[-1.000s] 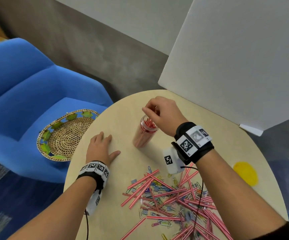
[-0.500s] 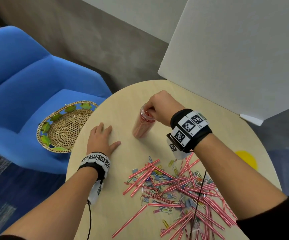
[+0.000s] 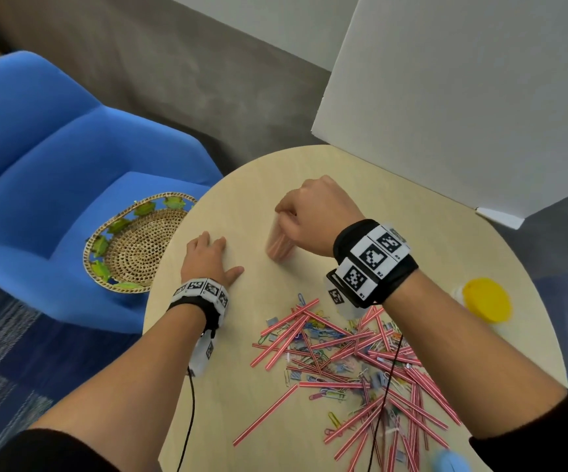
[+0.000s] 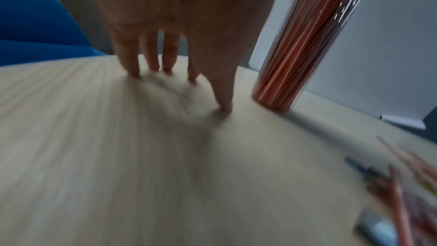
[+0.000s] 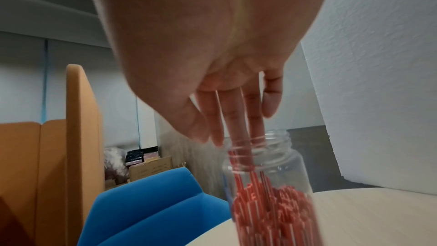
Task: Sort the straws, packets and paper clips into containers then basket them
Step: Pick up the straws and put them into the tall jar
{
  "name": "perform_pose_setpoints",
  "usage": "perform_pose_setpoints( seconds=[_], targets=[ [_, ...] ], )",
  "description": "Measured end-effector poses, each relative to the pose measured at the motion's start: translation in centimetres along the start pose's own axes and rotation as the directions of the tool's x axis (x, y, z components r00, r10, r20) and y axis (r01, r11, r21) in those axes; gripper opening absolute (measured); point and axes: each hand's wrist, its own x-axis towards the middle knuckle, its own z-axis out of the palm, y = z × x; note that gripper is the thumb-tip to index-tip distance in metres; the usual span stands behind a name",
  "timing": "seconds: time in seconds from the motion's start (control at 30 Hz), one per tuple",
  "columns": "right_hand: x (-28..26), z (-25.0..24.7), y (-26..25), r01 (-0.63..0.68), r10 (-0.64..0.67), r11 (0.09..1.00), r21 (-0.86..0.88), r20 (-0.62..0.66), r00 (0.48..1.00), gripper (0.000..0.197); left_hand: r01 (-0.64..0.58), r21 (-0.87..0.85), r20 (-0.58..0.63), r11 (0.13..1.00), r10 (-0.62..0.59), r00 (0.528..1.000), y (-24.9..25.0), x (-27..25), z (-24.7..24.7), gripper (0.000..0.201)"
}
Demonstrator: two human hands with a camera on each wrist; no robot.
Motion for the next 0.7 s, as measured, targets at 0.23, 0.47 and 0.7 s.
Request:
perform_pose_setpoints(
  seconds=[0.23,0.47,0.7],
  targets=[
    [-5.5,-0.1,3.3,-0.127,0.174,0.949,0.289,-0.142,0.974,0.036,-0.216,0.035,0.061,0.976,0.213,0.975,6.0,-4.5,-1.2,0.052],
    [-17.1,7.7,10.9,-0.678,0.573,0.727,0.113,0.445,0.688,0.045,-0.422,0.151,0.299,0.894,0.366,0.881,10.2,-9.2,2.1,0.071],
    [-26.3,15.7,11.8,-0.813,0.715,0.572,-0.109,0.553,0.428,0.057,-0.267,-0.006,0.303,0.964,0.256,0.918,11.1,-10.4,2.1,0.061]
  ],
)
